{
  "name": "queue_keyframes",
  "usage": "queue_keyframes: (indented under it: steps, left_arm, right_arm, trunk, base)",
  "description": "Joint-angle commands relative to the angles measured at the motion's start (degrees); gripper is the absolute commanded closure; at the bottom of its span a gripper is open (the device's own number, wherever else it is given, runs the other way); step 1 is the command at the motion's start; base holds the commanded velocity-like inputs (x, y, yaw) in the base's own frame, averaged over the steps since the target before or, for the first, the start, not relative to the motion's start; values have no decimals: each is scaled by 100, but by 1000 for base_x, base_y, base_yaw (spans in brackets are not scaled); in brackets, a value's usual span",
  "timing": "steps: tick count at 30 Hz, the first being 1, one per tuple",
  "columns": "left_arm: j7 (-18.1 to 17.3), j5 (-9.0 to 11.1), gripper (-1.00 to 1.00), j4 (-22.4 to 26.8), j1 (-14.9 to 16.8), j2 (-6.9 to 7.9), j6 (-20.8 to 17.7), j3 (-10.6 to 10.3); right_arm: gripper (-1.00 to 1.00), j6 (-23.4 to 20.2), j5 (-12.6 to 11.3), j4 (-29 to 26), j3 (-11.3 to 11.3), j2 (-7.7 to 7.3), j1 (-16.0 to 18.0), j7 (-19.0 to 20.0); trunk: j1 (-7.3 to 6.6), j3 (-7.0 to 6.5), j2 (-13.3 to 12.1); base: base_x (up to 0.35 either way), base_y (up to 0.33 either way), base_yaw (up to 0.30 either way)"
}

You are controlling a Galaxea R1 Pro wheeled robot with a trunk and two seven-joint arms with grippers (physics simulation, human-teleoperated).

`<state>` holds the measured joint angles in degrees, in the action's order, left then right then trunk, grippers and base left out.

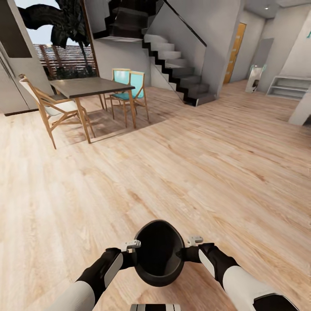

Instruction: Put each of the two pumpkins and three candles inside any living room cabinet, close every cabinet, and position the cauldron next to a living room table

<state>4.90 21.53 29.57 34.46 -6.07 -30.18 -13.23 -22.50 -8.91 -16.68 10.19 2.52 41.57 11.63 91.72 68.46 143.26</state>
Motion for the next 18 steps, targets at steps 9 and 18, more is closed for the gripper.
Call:
queue_keyframes:
  steps: [9, 18]
  left_arm:
    - [-15, 141, 100, 153, -1, -15, 38, -57]
    - [-15, 141, 100, 146, 1, -19, 38, -61]
  right_arm:
    - [100, -22, -119, 16, -26, 38, 0, 20]
    - [100, -21, -119, 16, -25, 31, 0, 22]
  trunk:
    - [0, -55, 0]
    - [0, -59, 0]
  base:
    - [0, 0, -182]
    - [0, 0, -13]
